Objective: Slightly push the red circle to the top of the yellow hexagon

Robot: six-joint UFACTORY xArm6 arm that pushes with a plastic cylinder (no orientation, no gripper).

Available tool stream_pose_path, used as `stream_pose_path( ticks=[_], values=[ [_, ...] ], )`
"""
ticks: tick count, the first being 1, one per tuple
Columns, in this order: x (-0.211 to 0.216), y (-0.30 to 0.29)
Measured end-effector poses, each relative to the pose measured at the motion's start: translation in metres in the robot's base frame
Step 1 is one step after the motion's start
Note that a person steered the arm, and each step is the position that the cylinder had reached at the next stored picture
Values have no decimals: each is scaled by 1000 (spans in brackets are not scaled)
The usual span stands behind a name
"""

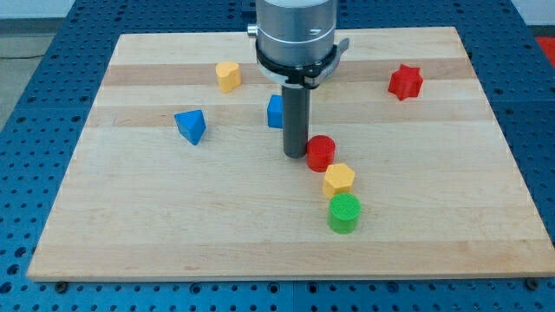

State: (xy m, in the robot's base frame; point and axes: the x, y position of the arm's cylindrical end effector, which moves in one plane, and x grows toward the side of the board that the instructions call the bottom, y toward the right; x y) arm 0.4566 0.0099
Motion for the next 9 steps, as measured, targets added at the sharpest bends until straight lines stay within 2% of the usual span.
stream_pose_path(
  ticks=[9],
  values=[
    [3,14]
  ],
)
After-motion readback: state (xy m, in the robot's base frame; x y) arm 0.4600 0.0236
